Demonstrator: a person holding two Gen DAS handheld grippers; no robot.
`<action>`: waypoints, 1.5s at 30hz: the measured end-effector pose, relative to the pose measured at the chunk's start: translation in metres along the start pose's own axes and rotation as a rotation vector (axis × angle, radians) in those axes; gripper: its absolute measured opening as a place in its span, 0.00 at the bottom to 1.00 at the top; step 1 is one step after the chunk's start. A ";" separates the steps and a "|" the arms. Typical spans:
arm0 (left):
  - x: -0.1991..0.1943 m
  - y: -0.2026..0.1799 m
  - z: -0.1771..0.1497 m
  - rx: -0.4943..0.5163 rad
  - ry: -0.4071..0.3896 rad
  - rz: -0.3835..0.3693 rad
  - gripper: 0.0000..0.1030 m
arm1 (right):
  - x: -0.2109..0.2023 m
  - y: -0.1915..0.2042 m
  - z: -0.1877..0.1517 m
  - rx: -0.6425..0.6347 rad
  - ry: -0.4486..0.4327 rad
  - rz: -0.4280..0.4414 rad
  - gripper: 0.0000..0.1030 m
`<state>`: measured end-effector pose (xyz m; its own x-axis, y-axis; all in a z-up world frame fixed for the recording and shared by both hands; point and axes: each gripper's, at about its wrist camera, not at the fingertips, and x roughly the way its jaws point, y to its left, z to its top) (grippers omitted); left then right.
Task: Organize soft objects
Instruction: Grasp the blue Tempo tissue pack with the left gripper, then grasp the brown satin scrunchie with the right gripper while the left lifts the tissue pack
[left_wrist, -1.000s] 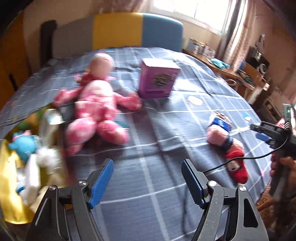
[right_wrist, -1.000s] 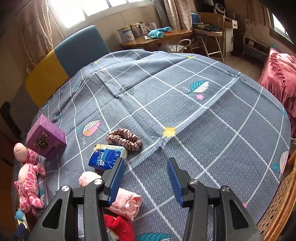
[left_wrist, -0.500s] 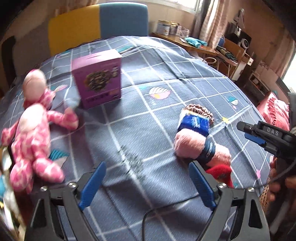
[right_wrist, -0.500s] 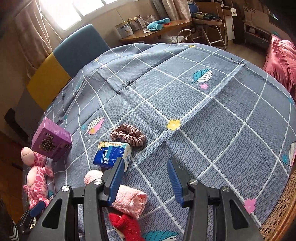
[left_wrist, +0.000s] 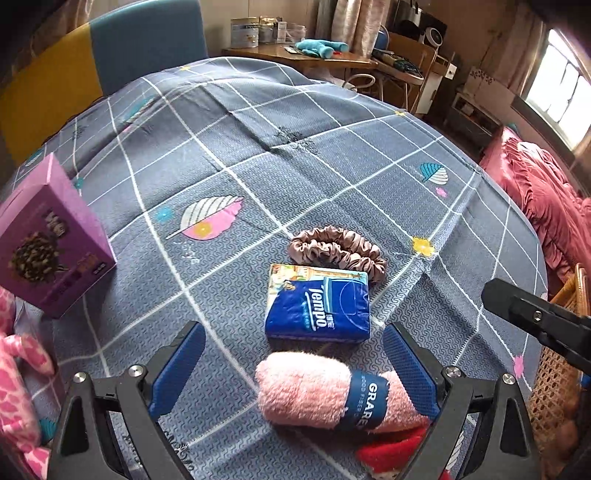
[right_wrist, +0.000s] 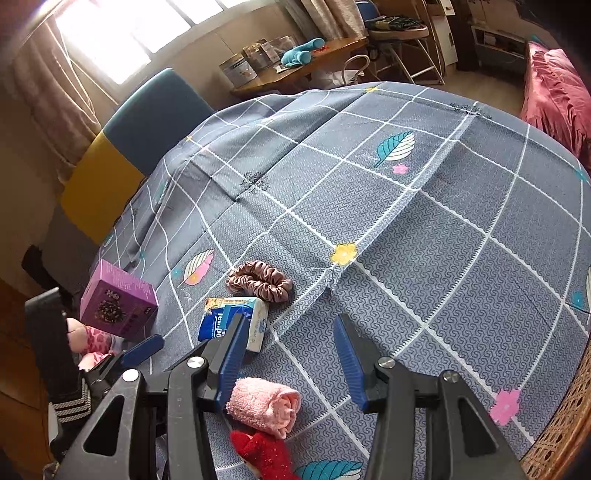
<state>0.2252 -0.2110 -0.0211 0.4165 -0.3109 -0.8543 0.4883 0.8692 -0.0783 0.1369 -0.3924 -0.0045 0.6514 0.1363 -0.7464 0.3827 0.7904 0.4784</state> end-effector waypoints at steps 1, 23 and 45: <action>0.006 -0.002 0.003 0.010 0.012 -0.006 0.95 | -0.001 -0.001 0.000 0.006 -0.006 0.003 0.47; -0.029 0.042 -0.014 -0.085 -0.116 0.031 0.70 | 0.011 -0.003 -0.004 0.019 0.064 0.028 0.47; -0.077 0.109 -0.210 -0.308 -0.054 0.249 0.72 | 0.122 0.086 0.021 -0.503 0.205 -0.217 0.47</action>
<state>0.0856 -0.0113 -0.0715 0.5364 -0.0890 -0.8393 0.1178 0.9926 -0.0300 0.2630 -0.3209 -0.0444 0.4338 0.0130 -0.9009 0.1024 0.9927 0.0636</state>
